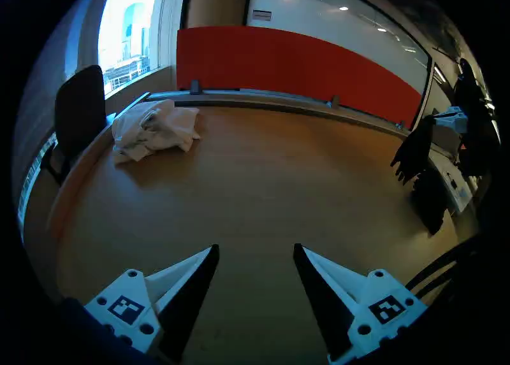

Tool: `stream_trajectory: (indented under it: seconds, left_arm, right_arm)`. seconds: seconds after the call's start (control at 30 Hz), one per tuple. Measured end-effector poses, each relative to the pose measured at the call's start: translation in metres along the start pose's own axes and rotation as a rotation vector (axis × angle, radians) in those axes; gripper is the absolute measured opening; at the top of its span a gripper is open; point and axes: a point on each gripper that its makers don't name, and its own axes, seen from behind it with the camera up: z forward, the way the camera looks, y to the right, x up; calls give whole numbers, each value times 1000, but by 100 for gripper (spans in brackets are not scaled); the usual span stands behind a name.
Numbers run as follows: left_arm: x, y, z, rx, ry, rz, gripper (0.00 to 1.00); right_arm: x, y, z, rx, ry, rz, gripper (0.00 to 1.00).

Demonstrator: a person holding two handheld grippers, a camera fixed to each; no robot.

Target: Fold towel

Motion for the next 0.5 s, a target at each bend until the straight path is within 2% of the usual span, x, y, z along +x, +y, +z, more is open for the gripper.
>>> stream_trajectory:
  seconds: [0.2, 0.5]
  left_arm:
    - [2, 5, 2, 4, -3, 11, 86]
    - [5, 14, 5, 5, -9, 19, 86]
  right_arm:
    - [-11, 44, -18, -52, -10, 21, 6]
    - [-42, 96, -37, -112, -59, 28, 6]
